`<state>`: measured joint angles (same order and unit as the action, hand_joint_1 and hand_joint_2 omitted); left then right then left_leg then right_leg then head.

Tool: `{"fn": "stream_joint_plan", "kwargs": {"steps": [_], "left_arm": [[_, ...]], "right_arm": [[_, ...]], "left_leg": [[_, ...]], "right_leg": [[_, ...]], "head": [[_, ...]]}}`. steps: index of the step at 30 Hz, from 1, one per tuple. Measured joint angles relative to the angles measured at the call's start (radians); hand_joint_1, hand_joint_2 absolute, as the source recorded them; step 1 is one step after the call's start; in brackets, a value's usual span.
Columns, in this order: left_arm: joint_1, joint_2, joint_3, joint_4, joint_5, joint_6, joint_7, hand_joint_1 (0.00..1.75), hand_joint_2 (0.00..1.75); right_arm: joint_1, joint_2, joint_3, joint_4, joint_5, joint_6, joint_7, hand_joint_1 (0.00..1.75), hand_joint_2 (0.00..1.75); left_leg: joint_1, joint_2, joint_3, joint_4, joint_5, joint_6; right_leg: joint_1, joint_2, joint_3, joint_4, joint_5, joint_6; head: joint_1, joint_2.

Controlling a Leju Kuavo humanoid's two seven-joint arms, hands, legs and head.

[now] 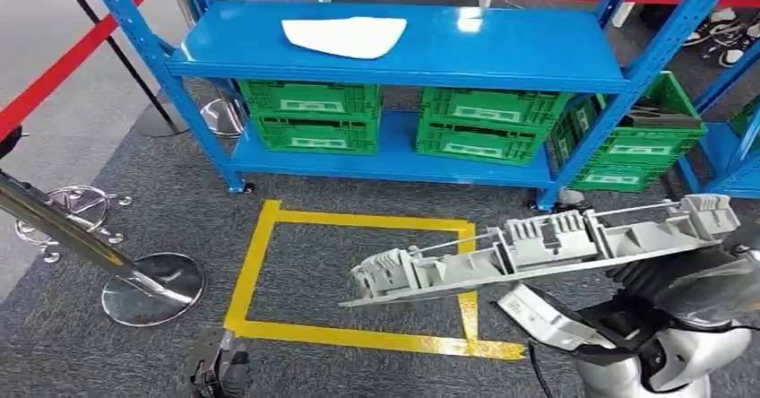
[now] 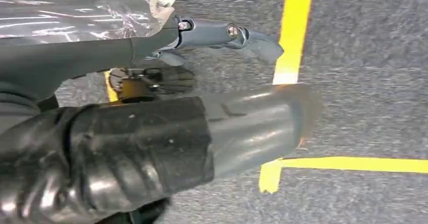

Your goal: Take the parts from the cabinet and place them on the table.

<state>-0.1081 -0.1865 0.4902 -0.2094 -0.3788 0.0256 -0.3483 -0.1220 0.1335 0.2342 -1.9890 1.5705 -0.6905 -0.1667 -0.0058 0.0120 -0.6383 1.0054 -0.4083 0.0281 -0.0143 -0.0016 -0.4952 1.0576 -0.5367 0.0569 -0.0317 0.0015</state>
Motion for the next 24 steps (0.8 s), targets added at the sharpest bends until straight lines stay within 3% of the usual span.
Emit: {"fn": "stream_joint_plan", "kwargs": {"steps": [1, 4, 5, 6, 7, 8, 9, 10, 11, 12, 14, 15, 16, 17, 19, 20, 21, 22, 24], "left_arm": [[-0.001, 0.0, 0.0, 0.0, -0.001, 0.0, 0.001, 0.0, 0.0], [0.0, 0.0, 0.0, 0.0, -0.001, 0.001, 0.001, 0.0, 0.0], [0.002, 0.002, -0.001, 0.0, -0.002, 0.002, 0.001, 0.0, 0.0], [0.003, 0.002, -0.001, 0.0, -0.002, 0.002, 0.003, 0.0, 0.0], [0.003, 0.002, -0.001, 0.0, -0.003, 0.002, 0.003, 0.0, 0.0], [0.002, 0.002, -0.001, 0.0, -0.004, 0.002, 0.003, 0.0, 0.0], [0.002, 0.002, -0.001, 0.0, -0.006, 0.002, 0.003, 0.0, 0.0], [0.001, 0.003, -0.001, 0.0, -0.007, 0.002, 0.003, 0.0, 0.0], [0.001, 0.003, -0.002, 0.0, -0.007, 0.002, 0.003, 0.0, 0.0], [0.001, 0.003, -0.002, 0.0, -0.008, 0.002, 0.003, 0.0, 0.0], [-0.002, 0.004, -0.002, 0.0, -0.007, 0.001, 0.003, 0.0, 0.0], [-0.005, 0.005, -0.002, 0.0, -0.006, 0.0, 0.003, 0.0, 0.0], [-0.008, 0.006, -0.002, 0.0, -0.006, 0.0, 0.003, 0.0, 0.0], [-0.01, 0.006, -0.002, 0.0, -0.005, 0.0, 0.003, 0.0, 0.0], [-0.009, 0.006, -0.002, 0.0, -0.004, -0.002, 0.003, 0.0, 0.0], [-0.007, 0.004, -0.002, 0.0, -0.004, -0.002, 0.004, 0.0, 0.0], [-0.009, 0.005, -0.002, 0.0, -0.003, -0.002, 0.003, 0.0, 0.0], [-0.01, 0.005, -0.003, 0.0, -0.004, -0.002, 0.003, 0.0, 0.0], [-0.011, 0.005, -0.003, 0.0, -0.006, -0.002, 0.004, 0.0, 0.0]], "right_arm": [[0.0, 0.0, 0.0, -0.005, 0.0, 0.0, -0.001, 0.0, 0.0], [0.002, 0.0, -0.002, -0.011, 0.0, 0.0, 0.0, 0.0, 0.0], [0.001, 0.0, -0.002, -0.011, 0.0, 0.0, -0.001, 0.0, 0.0], [0.001, 0.0, -0.002, -0.013, 0.0, 0.0, -0.001, 0.0, 0.0], [0.001, 0.0, -0.002, -0.016, 0.0, 0.0, 0.0, 0.0, 0.0], [0.001, 0.0, -0.003, -0.018, 0.0, 0.0, 0.0, 0.0, 0.0], [0.002, 0.0, -0.004, -0.019, 0.0, 0.0, -0.001, 0.0, 0.0], [0.002, 0.0, -0.005, -0.02, 0.0, 0.0, -0.001, 0.0, 0.0], [0.002, 0.0, -0.006, -0.02, 0.001, 0.0, -0.002, 0.0, 0.0], [0.002, 0.0, -0.006, -0.021, 0.001, 0.0, -0.002, 0.0, 0.0], [0.002, 0.0, -0.008, -0.025, 0.001, 0.0, -0.002, 0.0, 0.0], [0.001, 0.0, -0.008, -0.027, 0.001, 0.0, -0.002, 0.0, 0.0], [0.0, 0.0, -0.009, -0.03, 0.001, 0.0, -0.002, 0.0, 0.0], [0.0, 0.0, -0.009, -0.032, 0.001, 0.0, -0.002, 0.0, 0.0], [-0.002, 0.0, -0.009, -0.034, 0.0, 0.0, -0.002, 0.0, 0.0], [-0.001, 0.0, -0.01, -0.034, 0.0, 0.0, -0.003, 0.0, 0.0], [-0.002, 0.0, -0.013, -0.035, 0.0, 0.0, -0.006, 0.0, 0.0], [-0.003, 0.0, -0.013, -0.035, 0.0, 0.0, -0.009, 0.0, 0.0], [0.0, 0.0, -0.016, -0.036, 0.0, 0.0, -0.011, 0.0, 0.0]], "left_leg": [[-0.003, -0.001, -0.007, 0.009, 0.007, -0.006], [-0.002, -0.001, -0.015, 0.004, 0.037, -0.02], [0.001, -0.002, -0.026, 0.008, 0.032, -0.025], [0.002, -0.005, -0.037, 0.03, -0.019, -0.032], [0.003, -0.005, -0.05, 0.088, -0.09, -0.037], [0.005, -0.005, -0.065, 0.161, -0.148, -0.042], [0.006, -0.005, -0.076, 0.238, -0.188, -0.045], [0.006, -0.005, -0.08, 0.297, -0.201, -0.045], [0.006, -0.005, -0.07, 0.318, -0.182, -0.044], [0.006, -0.005, -0.044, 0.3, -0.149, -0.041], [0.004, -0.006, 0.059, 0.163, -0.093, -0.027], [0.001, -0.008, 0.123, 0.072, -0.106, -0.016], [-0.002, -0.008, 0.169, -0.01, -0.13, -0.009], [-0.003, -0.008, 0.17, -0.018, -0.13, -0.012], [-0.009, -0.009, 0.16, -0.02, -0.113, -0.004], [0.0, -0.005, 0.151, -0.037, -0.093, 0.004], [0.0, -0.001, 0.141, -0.037, -0.082, 0.008], [0.0, -0.001, 0.127, -0.036, -0.072, 0.016], [-0.001, -0.001, 0.097, -0.034, -0.051, 0.019]], "right_leg": [[0.003, 0.003, 0.047, -0.069, -0.025, -0.01], [0.008, 0.003, 0.017, -0.061, -0.016, -0.031], [-0.001, -0.002, 0.005, -0.066, -0.002, -0.043], [0.001, -0.002, -0.001, -0.064, 0.01, -0.053], [0.001, -0.003, -0.015, -0.063, 0.023, -0.06], [0.002, -0.003, -0.029, -0.061, 0.035, -0.062], [0.004, -0.003, -0.044, -0.059, 0.045, -0.063], [0.004, -0.003, -0.06, -0.054, 0.054, -0.063], [0.005, -0.004, -0.079, -0.048, 0.063, -0.063], [0.006, -0.004, -0.096, -0.042, 0.071, -0.062], [0.009, -0.002, -0.126, -0.033, 0.087, -0.059], [0.009, -0.002, -0.132, -0.032, 0.096, -0.055], [0.015, -0.002, -0.138, -0.032, 0.104, -0.048], [0.012, -0.004, -0.139, -0.038, 0.118, -0.04], [0.006, -0.006, -0.139, -0.047, 0.137, -0.028], [0.009, -0.005, -0.145, -0.05, 0.137, -0.022], [0.005, 0.0, -0.154, -0.035, 0.1, -0.018], [0.005, 0.0, -0.175, 0.012, 0.037, -0.014], [0.004, 0.0, -0.207, 0.155, -0.066, -0.007]], "head": [[-0.002, 0.0], [-0.001, 0.0], [0.002, 0.0], [-0.001, 0.0], [-0.006, 0.0], [-0.007, 0.0], [-0.007, 0.0], [-0.006, 0.0], [-0.008, 0.0], [-0.007, 0.0], [-0.008, 0.0], [-0.006, 0.0], [-0.007, 0.0], [-0.005, 0.0], [-0.008, 0.0], [-0.005, 0.0], [-0.006, 0.0], [-0.001, 0.0], [-0.001, 0.0]]}}
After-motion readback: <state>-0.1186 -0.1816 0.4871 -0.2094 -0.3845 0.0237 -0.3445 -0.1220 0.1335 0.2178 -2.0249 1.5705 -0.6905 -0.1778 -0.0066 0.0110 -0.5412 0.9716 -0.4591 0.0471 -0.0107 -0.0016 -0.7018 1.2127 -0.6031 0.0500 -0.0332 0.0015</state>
